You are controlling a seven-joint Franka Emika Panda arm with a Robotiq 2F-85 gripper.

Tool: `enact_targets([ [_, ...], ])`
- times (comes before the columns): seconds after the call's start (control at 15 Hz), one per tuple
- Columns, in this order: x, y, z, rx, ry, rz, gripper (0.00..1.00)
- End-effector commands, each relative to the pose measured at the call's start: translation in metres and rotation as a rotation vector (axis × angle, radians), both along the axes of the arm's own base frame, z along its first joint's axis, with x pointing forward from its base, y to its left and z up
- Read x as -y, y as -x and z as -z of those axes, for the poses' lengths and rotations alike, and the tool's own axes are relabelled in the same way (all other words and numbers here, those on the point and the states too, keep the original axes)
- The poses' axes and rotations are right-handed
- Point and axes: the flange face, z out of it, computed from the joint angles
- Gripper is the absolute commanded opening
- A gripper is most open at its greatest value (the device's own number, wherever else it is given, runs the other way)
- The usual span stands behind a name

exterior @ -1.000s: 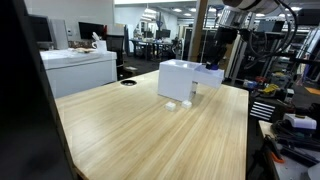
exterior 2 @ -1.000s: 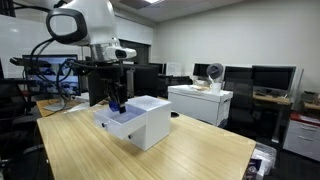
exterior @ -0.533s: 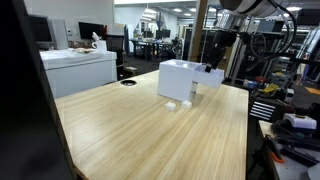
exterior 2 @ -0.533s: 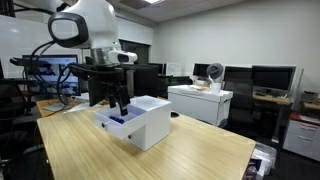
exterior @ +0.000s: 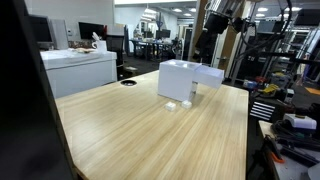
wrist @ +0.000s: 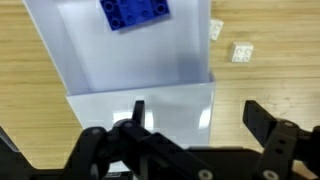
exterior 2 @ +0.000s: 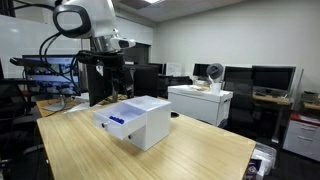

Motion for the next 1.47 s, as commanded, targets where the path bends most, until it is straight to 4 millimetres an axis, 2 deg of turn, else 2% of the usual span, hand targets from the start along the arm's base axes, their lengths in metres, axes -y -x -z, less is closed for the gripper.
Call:
enact_targets([
  [0.0, -0.036, -0.006, 0.002, 0.041, -0.042, -0.061, 1.00],
  [0.33, -0.088, -0.021, 0.031, 0.069, -0.039, -0.091, 1.00],
  [0.6, -0.119, -0.024, 0.071, 0.044, 0.039, -0.112, 1.00],
  [0.8, -0.134, -0.024, 0.097, 0.020, 0.080, -0.119, 1.00],
  [1.0, -0.136, -0.025, 0.113, -0.001, 0.087, -0.108, 1.00],
  [1.4, -0.105, -0.028, 0.135, -0.066, 0.039, -0.081, 1.00],
])
